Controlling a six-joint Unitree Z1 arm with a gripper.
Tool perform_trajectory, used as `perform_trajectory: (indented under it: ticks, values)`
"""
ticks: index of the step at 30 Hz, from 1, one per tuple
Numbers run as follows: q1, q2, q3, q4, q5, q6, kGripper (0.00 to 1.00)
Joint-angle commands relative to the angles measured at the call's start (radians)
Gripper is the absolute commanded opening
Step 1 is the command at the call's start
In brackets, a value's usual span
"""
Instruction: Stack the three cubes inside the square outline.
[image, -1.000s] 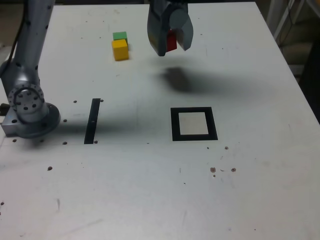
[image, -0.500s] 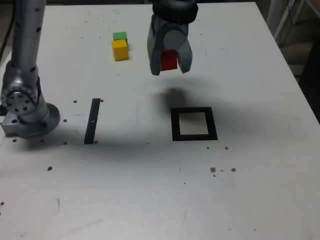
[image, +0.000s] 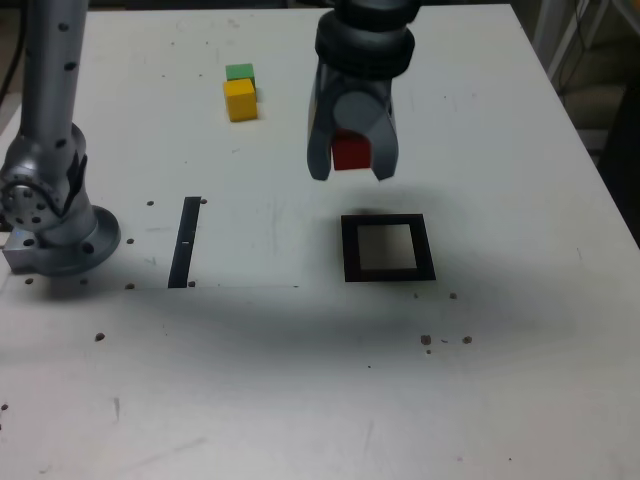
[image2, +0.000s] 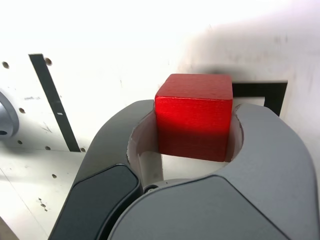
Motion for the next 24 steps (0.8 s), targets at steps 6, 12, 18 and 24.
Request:
perform_trajectory:
  ticks: [6, 12, 18, 24]
  values:
    - [-0.062, 0.05, -0.019, 0.004, -0.018, -0.02, 0.35]
    - [-0.105, 0.078, -0.028, -0.004, -0.028, -0.044, 0.35]
    - [-0.121, 0.11, -0.032, -0.023, -0.055, -0.055, 0.35]
    - [-0.129, 0.147, -0.036, -0.057, -0.073, -0.055, 0.35]
